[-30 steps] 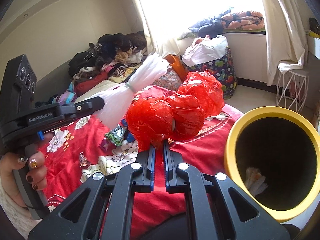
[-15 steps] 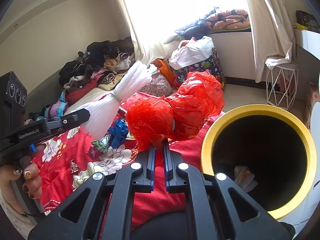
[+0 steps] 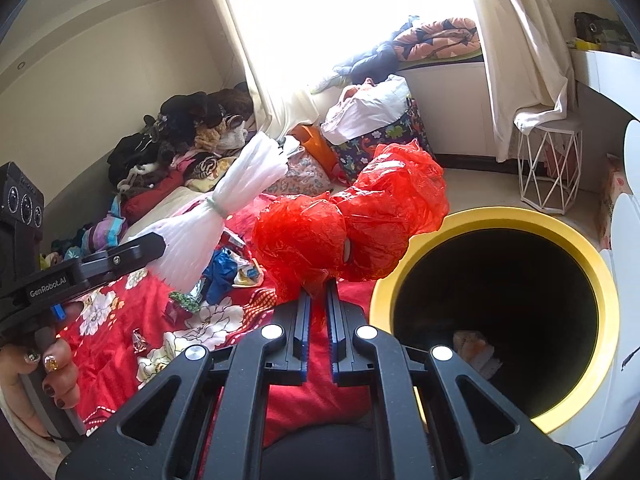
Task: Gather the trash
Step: 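Carry the foam-net bundle and red bag with both tools over the bin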
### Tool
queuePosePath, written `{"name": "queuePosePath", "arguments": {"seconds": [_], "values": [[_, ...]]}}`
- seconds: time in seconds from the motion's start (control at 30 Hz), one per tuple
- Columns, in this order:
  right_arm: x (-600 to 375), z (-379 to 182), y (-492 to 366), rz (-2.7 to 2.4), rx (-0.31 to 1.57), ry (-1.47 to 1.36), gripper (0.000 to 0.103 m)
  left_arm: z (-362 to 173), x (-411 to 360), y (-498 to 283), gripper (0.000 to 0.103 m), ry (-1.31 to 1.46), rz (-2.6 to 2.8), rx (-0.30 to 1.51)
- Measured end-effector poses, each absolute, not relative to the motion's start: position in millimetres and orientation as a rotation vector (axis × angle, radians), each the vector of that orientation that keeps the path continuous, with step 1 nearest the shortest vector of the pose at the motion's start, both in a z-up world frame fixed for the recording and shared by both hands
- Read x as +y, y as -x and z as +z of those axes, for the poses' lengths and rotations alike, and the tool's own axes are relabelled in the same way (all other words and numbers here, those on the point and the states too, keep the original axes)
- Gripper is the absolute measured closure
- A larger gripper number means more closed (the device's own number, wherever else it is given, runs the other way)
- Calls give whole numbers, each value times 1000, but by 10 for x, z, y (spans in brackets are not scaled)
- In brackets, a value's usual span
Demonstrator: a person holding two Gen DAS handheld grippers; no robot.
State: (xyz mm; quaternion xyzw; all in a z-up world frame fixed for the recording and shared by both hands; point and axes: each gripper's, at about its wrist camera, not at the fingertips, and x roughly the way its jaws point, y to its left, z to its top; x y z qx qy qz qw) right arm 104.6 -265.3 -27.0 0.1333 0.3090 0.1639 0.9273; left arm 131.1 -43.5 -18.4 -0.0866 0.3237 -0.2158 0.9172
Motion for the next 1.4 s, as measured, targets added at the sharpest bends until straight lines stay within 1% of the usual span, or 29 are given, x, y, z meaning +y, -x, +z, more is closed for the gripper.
{"name": "queuePosePath", "arguments": {"seconds": [1.0, 1.4], "values": [[-3008, -385, -1073, 231, 686, -344, 96, -273, -856, -1334, 99, 134, -508, 696], [-3218, -470, -1025, 191, 702, -378, 96, -326, -1135, -1386, 99, 114, -540, 712]]}}
